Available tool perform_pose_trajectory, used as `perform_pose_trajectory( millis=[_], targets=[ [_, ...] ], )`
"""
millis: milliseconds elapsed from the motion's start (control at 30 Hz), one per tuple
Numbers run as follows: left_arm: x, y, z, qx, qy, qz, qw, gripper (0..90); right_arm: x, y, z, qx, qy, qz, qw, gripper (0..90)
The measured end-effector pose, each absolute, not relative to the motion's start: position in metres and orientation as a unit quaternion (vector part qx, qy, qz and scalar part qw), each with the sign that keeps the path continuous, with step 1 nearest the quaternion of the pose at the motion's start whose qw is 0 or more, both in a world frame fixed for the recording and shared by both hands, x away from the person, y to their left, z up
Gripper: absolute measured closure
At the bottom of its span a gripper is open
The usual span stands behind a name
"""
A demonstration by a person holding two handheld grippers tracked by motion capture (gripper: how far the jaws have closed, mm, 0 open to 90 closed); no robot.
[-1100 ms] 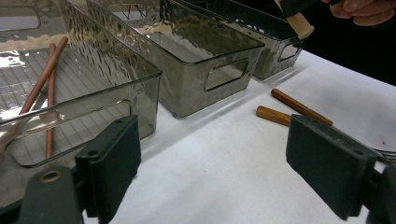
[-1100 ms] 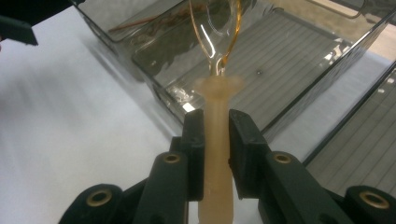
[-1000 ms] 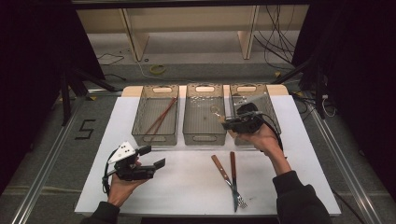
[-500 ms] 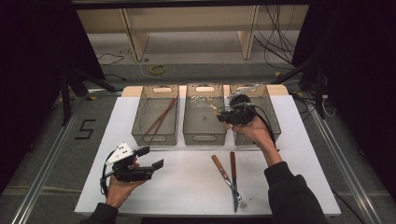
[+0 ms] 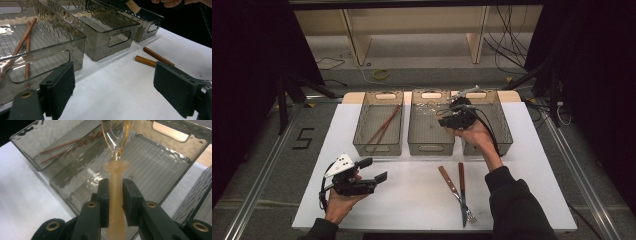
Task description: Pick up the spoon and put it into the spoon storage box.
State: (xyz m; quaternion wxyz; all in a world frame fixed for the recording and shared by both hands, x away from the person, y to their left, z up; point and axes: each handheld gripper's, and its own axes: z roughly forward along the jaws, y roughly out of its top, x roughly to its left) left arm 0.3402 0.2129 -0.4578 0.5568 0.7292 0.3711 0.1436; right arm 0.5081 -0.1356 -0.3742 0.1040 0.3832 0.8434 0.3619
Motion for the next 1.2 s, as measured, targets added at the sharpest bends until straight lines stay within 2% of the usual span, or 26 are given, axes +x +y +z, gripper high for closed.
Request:
perform_pose_trajectory(
  millis=[967, 1200],
  targets=[
    [0.341, 0.213, -0.458, 0.729, 0.371, 0.142, 0.558, 16.5, 0.528, -0.114, -0.407, 0.412, 0.847, 0.323, 0.092, 76.6],
    [0.341, 0.213, -0.458, 0.729, 0.371, 0.142, 0.557, 16.4, 0.530, -0.115, -0.407, 0.416, 0.844, 0.331, 0.068, 59.9]
  ],
)
